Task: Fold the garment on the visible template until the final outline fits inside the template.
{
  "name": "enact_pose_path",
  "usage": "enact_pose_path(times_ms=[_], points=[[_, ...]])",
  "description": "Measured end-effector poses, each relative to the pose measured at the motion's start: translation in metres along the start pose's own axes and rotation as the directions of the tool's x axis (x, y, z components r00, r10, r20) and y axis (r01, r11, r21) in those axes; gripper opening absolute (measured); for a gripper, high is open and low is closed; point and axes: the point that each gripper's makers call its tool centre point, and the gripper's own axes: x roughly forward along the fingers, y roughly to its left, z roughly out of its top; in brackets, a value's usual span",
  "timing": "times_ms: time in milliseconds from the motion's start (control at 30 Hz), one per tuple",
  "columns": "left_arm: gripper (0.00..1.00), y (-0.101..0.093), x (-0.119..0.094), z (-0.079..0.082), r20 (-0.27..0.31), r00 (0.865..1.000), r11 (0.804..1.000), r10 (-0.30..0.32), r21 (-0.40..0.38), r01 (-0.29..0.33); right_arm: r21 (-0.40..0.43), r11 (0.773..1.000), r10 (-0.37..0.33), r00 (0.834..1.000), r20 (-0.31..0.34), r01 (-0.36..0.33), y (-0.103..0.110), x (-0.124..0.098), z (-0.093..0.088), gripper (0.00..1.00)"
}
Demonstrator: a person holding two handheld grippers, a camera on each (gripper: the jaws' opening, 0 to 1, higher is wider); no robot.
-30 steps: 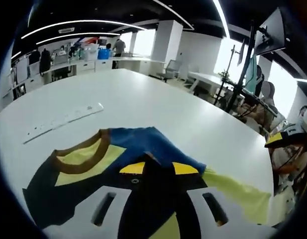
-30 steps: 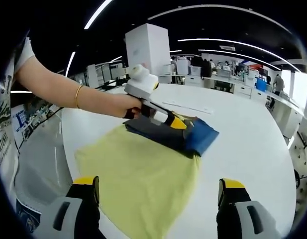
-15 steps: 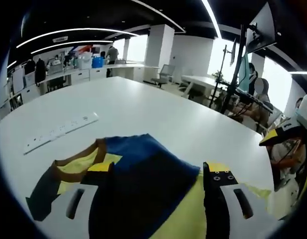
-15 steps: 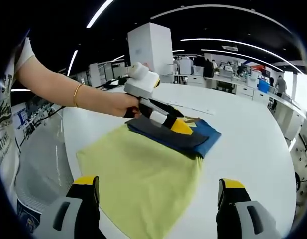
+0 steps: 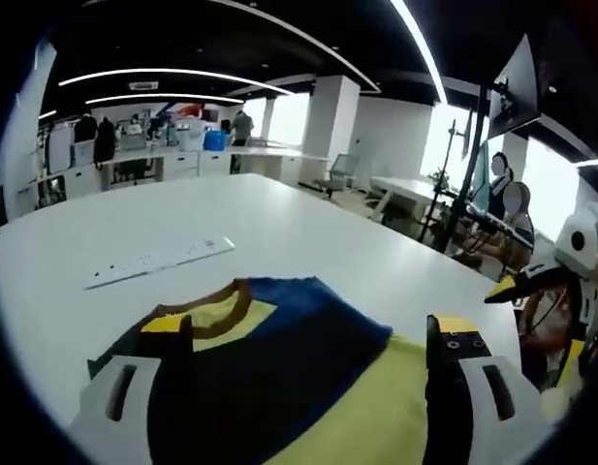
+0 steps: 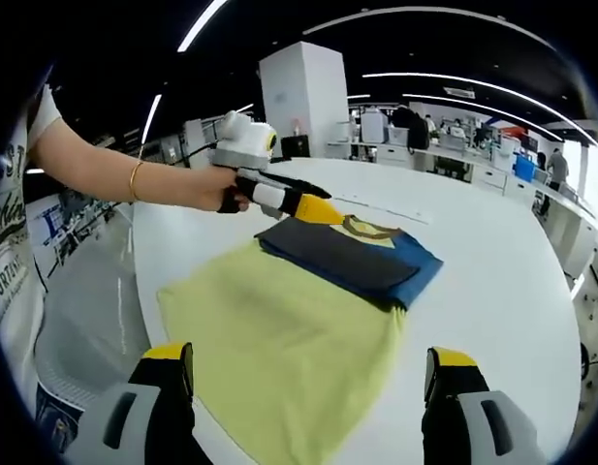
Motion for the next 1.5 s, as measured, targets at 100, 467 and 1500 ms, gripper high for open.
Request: enact_pose_path(times_ms=[100, 467, 1500], points=[[0.99, 0.002, -0.019, -0.001, 0.016, 1.0, 1.0, 0.001, 0.017, -0.001, -0.009, 1.0, 0.016, 1.0, -0.011, -0.016, 0.004, 0.002, -0.001, 0.99], [0.99, 0.005, -0.079, -0.027, 0.009, 1.0, 1.0, 0.01, 0.008, -0.01, -0.056, 0.997, 0.054, 0.993, -0.101, -0.06, 0.01, 0.007, -0.017, 0.99], [0.8, -0.048, -0.185, -0.124, -0.228, 0.962, 0.972, -0.153, 0.14, 0.188, -0.2, 0.952, 0.16, 0.933, -0.322, -0.233, 0.049, 0.007, -0.073, 0.81]])
